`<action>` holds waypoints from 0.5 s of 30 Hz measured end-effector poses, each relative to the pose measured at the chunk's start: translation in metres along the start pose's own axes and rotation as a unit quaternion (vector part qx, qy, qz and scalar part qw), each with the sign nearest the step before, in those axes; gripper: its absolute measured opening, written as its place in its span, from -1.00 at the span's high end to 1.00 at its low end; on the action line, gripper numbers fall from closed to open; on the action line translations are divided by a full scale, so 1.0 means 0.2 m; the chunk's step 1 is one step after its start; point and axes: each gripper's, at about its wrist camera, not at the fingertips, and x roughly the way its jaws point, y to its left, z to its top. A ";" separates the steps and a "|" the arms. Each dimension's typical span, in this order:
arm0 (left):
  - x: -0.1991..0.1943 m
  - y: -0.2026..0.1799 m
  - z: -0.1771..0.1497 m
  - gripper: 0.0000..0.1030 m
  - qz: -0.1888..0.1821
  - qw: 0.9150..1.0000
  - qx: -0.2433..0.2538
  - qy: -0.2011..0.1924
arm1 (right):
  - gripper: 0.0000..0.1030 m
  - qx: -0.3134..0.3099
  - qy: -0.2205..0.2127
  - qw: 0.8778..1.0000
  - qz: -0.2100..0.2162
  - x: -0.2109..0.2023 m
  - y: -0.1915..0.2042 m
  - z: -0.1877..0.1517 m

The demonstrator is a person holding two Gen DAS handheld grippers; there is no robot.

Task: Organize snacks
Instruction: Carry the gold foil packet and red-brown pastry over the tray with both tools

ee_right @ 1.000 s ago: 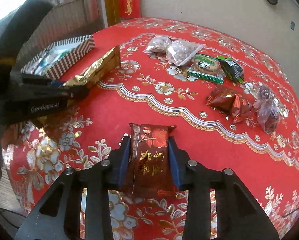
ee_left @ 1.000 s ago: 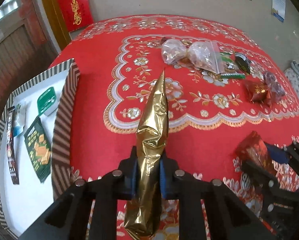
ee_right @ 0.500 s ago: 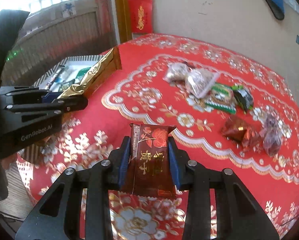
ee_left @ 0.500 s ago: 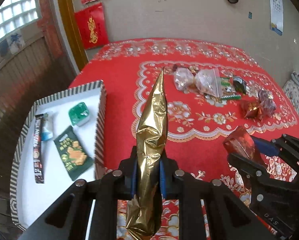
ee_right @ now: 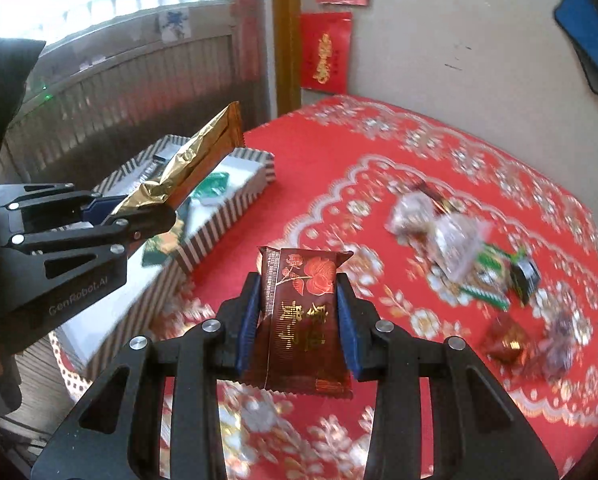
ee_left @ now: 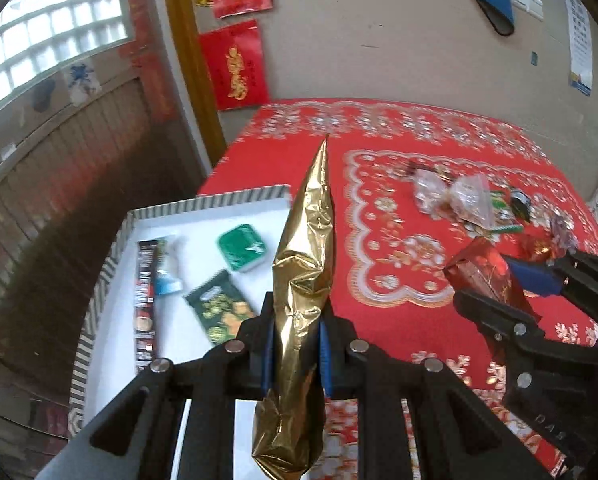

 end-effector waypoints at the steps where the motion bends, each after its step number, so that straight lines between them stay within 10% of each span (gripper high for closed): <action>1: 0.00 0.03 0.00 0.62 0.004 1.000 -0.003 0.000 | 0.31 -0.004 0.000 1.000 0.002 0.01 0.02 0.02; 15: 0.12 0.42 -0.01 0.62 0.054 0.997 -0.048 0.018 | 0.31 -0.061 0.010 0.997 0.038 0.24 0.30 0.29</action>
